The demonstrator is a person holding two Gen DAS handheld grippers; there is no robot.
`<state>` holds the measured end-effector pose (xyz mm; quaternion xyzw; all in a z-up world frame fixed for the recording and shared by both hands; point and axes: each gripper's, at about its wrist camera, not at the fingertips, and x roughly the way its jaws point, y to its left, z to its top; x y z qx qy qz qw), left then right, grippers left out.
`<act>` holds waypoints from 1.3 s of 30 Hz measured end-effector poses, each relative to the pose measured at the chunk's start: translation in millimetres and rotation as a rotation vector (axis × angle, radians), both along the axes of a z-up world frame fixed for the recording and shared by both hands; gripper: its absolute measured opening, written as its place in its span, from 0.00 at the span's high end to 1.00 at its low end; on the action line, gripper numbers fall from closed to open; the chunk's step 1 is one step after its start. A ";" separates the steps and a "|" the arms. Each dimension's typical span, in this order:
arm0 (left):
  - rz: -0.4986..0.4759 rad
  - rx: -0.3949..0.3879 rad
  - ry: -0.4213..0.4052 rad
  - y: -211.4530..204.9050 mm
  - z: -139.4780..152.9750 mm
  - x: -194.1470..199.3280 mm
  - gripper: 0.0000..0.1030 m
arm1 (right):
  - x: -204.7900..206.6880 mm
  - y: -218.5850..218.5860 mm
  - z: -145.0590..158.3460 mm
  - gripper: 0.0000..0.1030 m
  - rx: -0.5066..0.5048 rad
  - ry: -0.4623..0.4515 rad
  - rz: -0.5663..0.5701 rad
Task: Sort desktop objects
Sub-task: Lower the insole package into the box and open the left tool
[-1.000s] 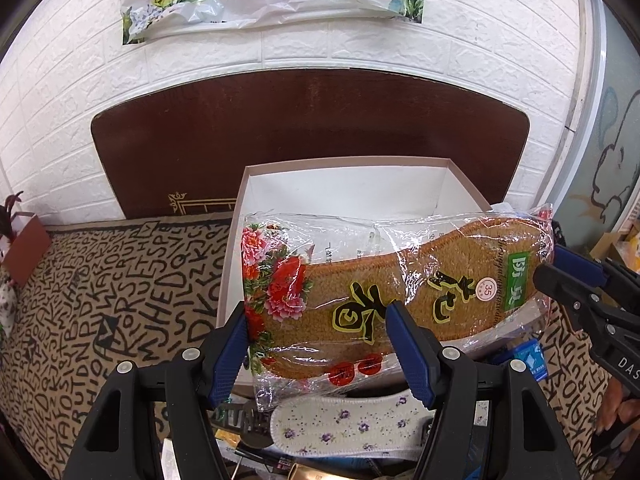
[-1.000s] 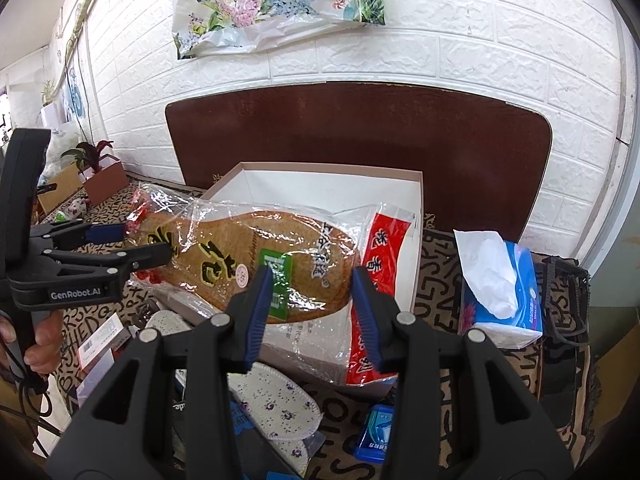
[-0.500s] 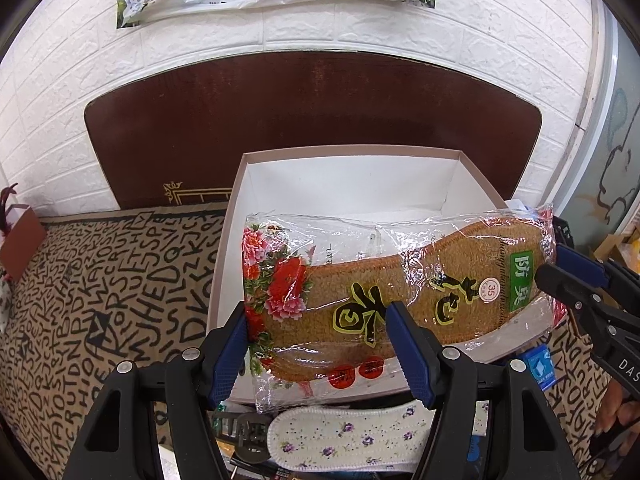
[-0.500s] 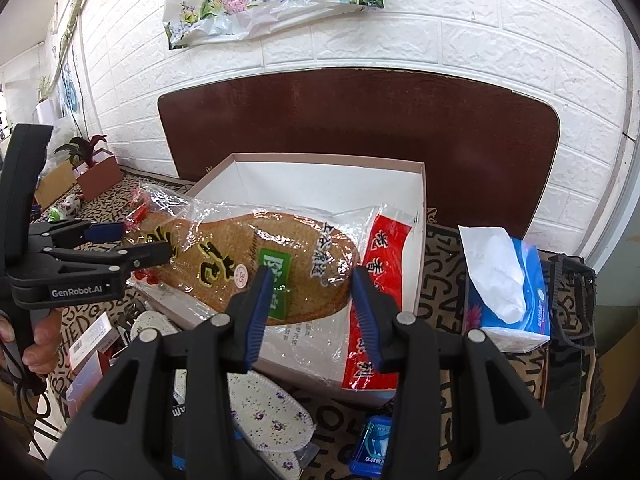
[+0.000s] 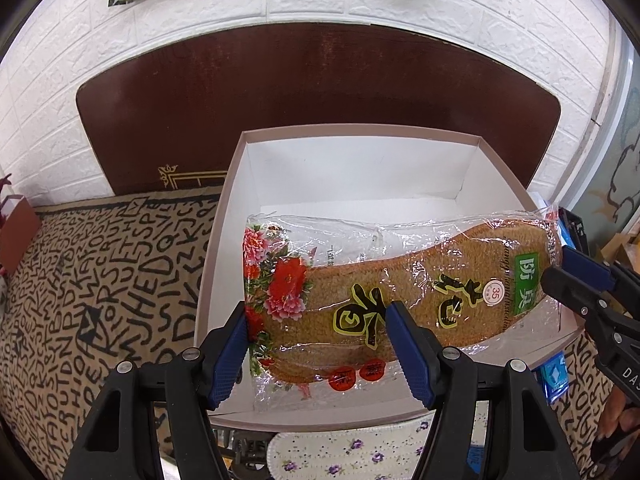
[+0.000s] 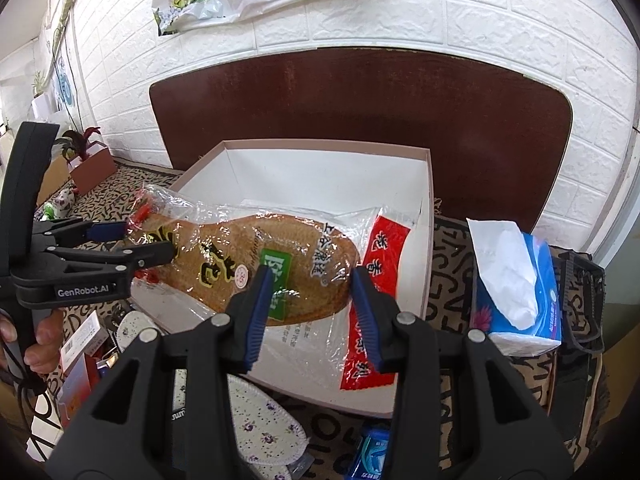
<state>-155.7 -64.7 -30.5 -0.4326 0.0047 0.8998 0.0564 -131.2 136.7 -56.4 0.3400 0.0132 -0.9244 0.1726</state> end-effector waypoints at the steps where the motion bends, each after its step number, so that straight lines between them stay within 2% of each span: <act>1: 0.000 -0.001 -0.004 0.3 -1.1 -0.4 0.33 | -1.0 -0.1 -1.8 0.57 0.000 -0.006 0.002; 13: -0.001 -0.024 -0.045 3.5 -14.4 -6.7 0.33 | -7.0 -2.0 -18.2 0.57 0.027 -0.055 0.002; 27: 0.018 -0.103 -0.091 10.0 -28.3 -10.8 0.33 | -16.5 -8.3 -31.2 0.57 0.094 -0.101 0.001; 34: 0.008 -0.105 -0.076 11.5 -25.9 -7.4 0.33 | -19.2 -13.3 -33.8 0.57 0.135 -0.108 0.001; 39: -0.002 -0.084 -0.049 9.4 -22.7 -1.1 0.33 | -12.6 -12.5 -32.5 0.57 0.110 -0.091 0.016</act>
